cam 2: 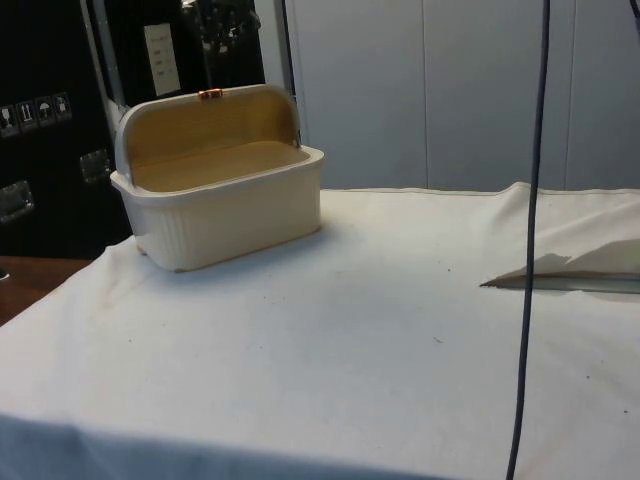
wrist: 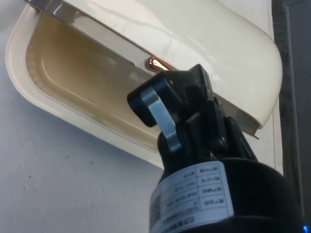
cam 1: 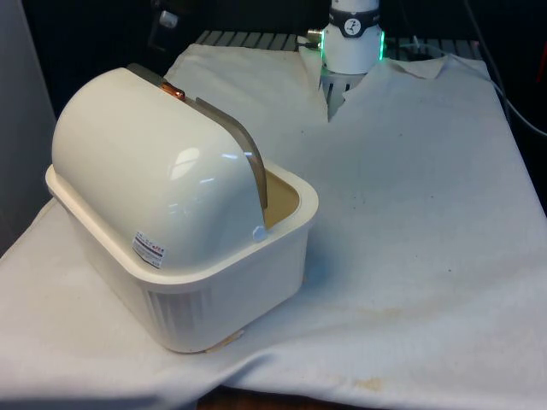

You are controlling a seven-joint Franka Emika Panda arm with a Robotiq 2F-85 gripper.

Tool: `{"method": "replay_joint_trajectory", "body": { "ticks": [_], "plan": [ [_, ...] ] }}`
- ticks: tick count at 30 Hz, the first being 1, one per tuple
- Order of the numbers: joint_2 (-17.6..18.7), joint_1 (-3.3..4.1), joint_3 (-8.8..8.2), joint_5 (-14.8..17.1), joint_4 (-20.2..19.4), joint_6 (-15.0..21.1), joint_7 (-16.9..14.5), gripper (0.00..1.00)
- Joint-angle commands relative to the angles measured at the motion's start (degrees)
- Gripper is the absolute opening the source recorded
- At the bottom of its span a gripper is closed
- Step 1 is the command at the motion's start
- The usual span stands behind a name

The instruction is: Open the lid, then close it.

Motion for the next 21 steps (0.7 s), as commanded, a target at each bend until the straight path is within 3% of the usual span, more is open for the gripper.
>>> {"method": "replay_joint_trajectory", "body": {
  "ticks": [1, 7, 8, 9, 15, 16, 17, 21],
  "plan": [
    [0.11, -0.63, 0.69, 1.32, 0.74, -1.49, -1.15, 0.00],
    [1.20, -1.03, 0.80, 2.86, 3.32, -5.33, -2.46, 0.00],
    [1.43, -0.52, -0.06, 2.06, 3.50, -5.16, -1.89, 0.00],
    [1.66, -1.09, 0.74, 3.61, 4.24, -6.53, -3.09, 0.00],
    [3.78, -1.15, 0.92, 6.13, 7.62, -9.85, -5.16, 0.00],
    [3.72, -0.57, 0.06, 5.04, 7.39, -9.22, -4.30, 0.00],
    [4.18, -1.15, 0.92, 6.47, 8.08, -10.14, -5.50, 0.00],
    [5.79, -1.20, 0.86, 7.79, 9.97, -11.34, -6.82, 0.00]
  ]
}}
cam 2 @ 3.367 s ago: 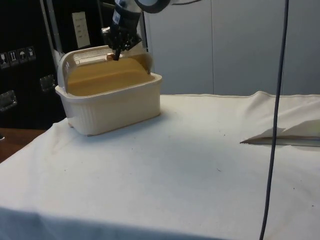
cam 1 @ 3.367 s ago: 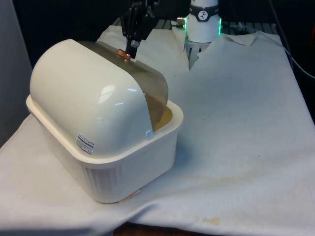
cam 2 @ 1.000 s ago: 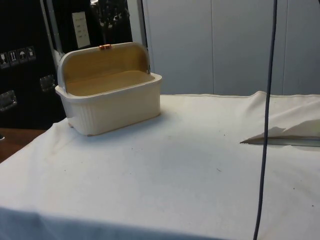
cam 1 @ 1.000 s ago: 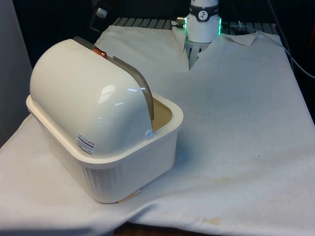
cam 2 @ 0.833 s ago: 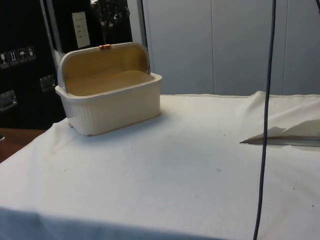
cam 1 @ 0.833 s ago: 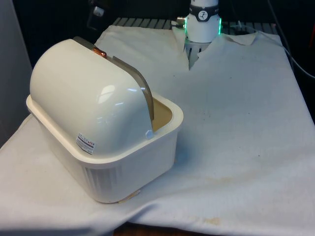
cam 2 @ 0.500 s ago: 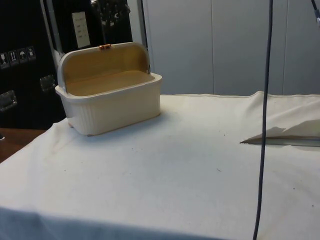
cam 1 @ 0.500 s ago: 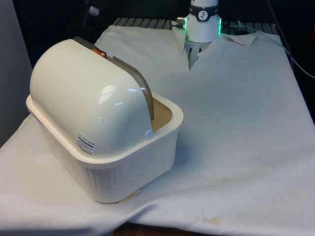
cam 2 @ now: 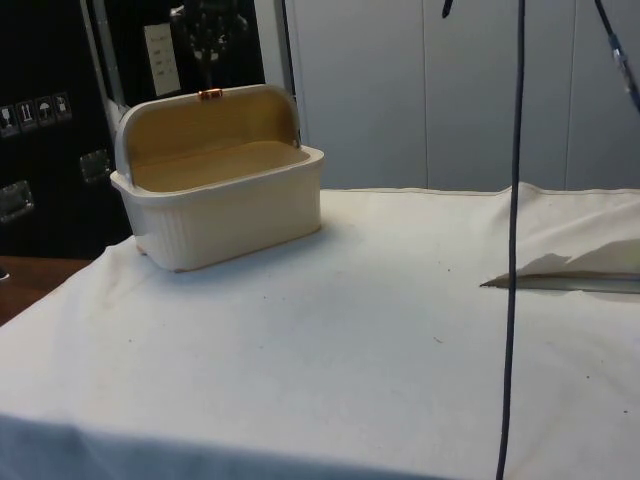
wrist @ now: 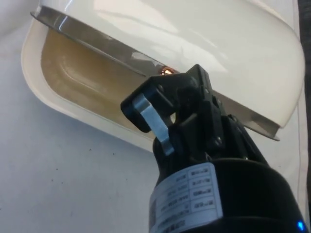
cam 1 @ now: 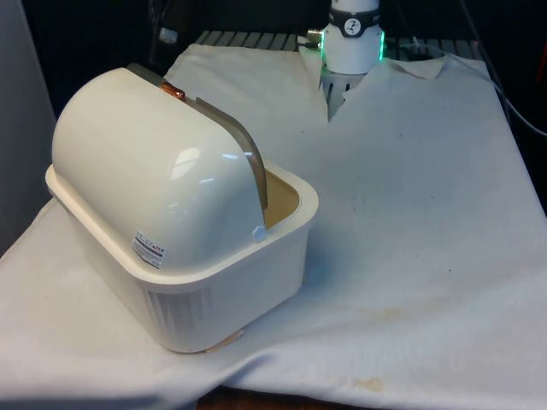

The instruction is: Open the lid, then close it.

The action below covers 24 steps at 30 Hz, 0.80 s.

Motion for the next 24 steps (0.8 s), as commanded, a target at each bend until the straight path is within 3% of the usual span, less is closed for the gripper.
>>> {"method": "replay_joint_trajectory", "body": {
  "ticks": [1, 10, 11, 12, 19, 20, 21, 24],
  "plan": [
    [0.40, -0.57, 0.74, 1.20, 0.74, -0.92, -0.97, 0.00],
    [3.55, -1.09, 0.52, 2.86, 4.76, -3.72, -3.21, 0.00],
    [3.50, -0.52, -0.11, 2.06, 4.30, -2.69, -2.29, 0.00],
    [3.72, -1.15, 0.46, 2.86, 5.10, -4.01, -3.38, 0.00],
    [4.64, -1.32, 0.11, 2.41, 6.70, -6.99, -5.04, 0.00],
    [4.41, -0.97, -0.23, 2.06, 6.19, -5.90, -4.53, 0.00],
    [4.70, -1.32, 0.06, 2.41, 6.93, -7.39, -5.21, 0.00],
    [5.33, -1.43, -0.11, 2.52, 7.96, -9.05, -6.13, 0.00]
  ]
}}
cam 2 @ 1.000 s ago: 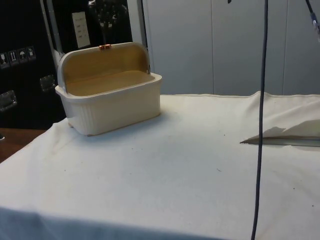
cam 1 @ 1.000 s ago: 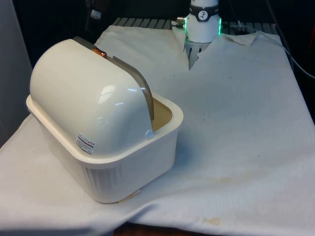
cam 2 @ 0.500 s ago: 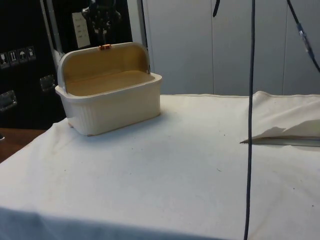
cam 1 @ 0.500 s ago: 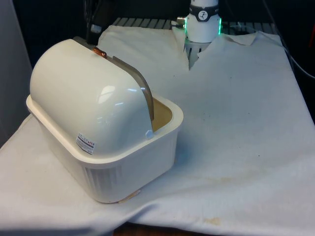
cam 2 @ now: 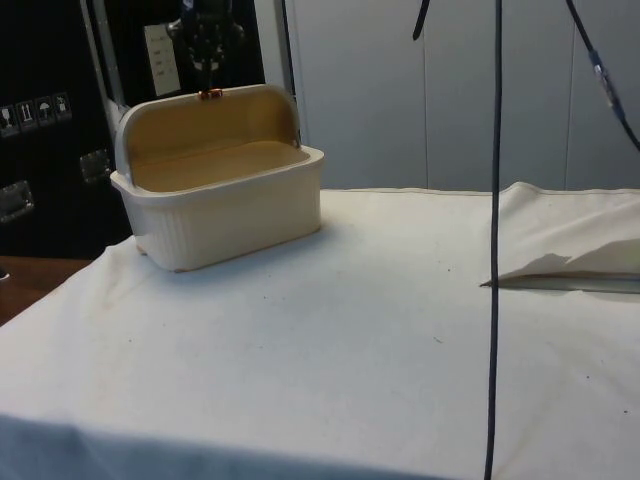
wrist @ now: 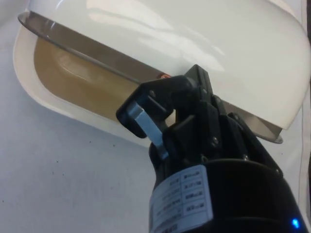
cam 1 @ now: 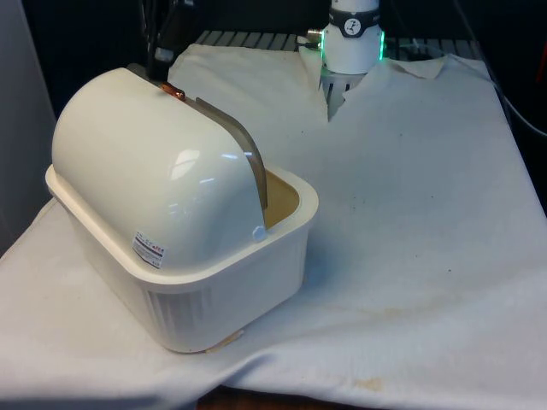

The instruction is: Open the lid, then close it.

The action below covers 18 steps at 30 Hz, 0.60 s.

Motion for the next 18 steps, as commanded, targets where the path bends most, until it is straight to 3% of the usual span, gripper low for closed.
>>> {"method": "replay_joint_trajectory", "body": {
  "ticks": [1, 3, 4, 5, 13, 14, 15, 18],
  "plan": [
    [0.46, -0.46, 0.40, 0.46, 0.74, -1.26, -0.74, 0.00],
    [0.86, -0.52, 0.34, 0.52, 1.38, -2.12, -1.15, 0.00],
    [0.63, -0.11, -0.06, 0.00, 0.86, -1.20, -0.63, 0.00],
    [1.03, -0.57, 0.34, 0.57, 1.66, -2.46, -1.38, 0.00],
    [2.86, -0.63, 0.23, 0.46, 4.18, -3.50, -1.78, 0.00],
    [2.64, -0.29, -0.11, 0.00, 3.55, -2.64, -1.32, 0.00],
    [3.15, -0.63, 0.17, 0.40, 4.58, -3.61, -1.78, 0.00],
    [3.32, -0.57, 0.11, 0.34, 4.81, -3.95, -1.89, 0.00]
  ]
}}
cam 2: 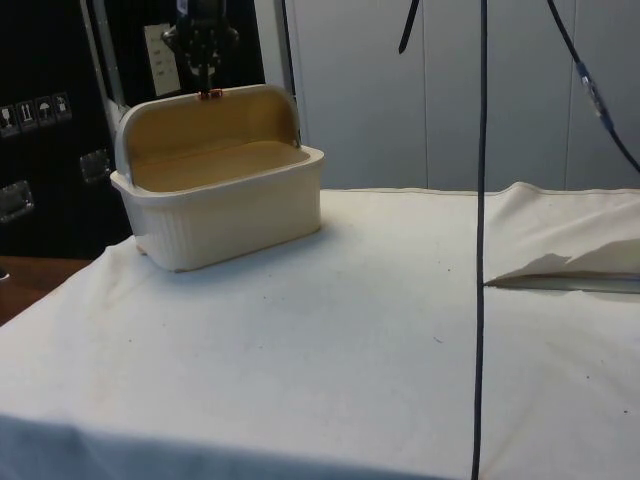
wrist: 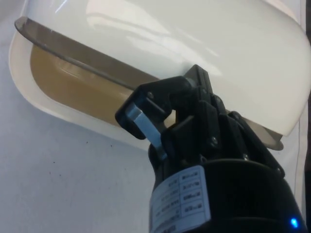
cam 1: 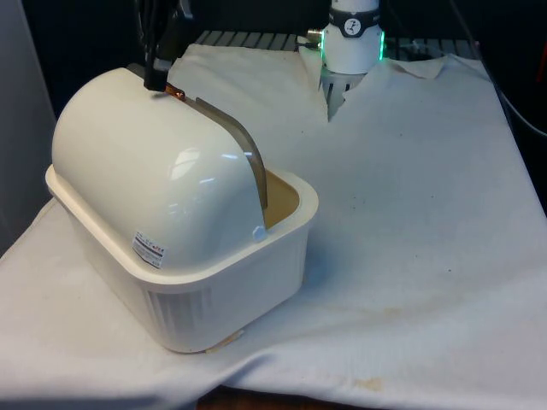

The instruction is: Open the lid, then close it.

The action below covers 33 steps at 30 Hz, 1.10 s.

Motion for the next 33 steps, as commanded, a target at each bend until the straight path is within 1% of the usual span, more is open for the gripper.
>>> {"method": "replay_joint_trajectory", "body": {
  "ticks": [1, 5, 6, 7, 14, 15, 16, 19, 22, 23, 24, 25, 29, 32, 33],
  "plan": [
    [0.17, -0.23, 0.29, 0.29, 0.46, -0.97, -0.40, 0.00],
    [0.00, -0.11, 0.23, 0.29, 0.40, -1.78, -0.69, 0.00],
    [0.06, 0.06, 0.00, 0.00, 0.11, -0.80, -0.34, 0.00],
    [0.00, -0.11, 0.29, 0.29, 0.46, -2.35, -0.86, 0.00],
    [0.17, 0.00, 0.46, 0.46, 0.74, -4.18, -1.32, 0.00],
    [0.11, 0.23, 0.06, 0.00, 0.52, -3.44, -0.92, 0.00],
    [0.17, 0.00, 0.46, 0.46, 0.74, -4.35, -1.32, 0.00],
    [0.11, 0.00, 0.52, 0.52, 0.74, -5.10, -1.55, 0.00],
    [0.00, 0.17, 0.57, 0.46, 0.86, -6.07, -1.78, 0.00],
    [0.11, 0.34, 0.23, 0.00, 0.74, -5.44, -1.43, 0.00],
    [0.00, 0.23, 0.63, 0.46, 0.86, -6.36, -1.83, 0.00],
    [-0.06, 0.23, 0.63, 0.46, 0.86, -6.59, -1.89, 0.00],
    [-0.34, 0.46, 0.74, 0.52, 0.74, -7.96, -2.29, 0.00],
    [-0.57, 0.46, 0.97, 0.69, 0.63, -9.00, -2.69, 0.00],
    [-0.11, 0.63, 0.52, 0.00, 0.92, -8.31, -2.06, 0.00]
  ]
}}
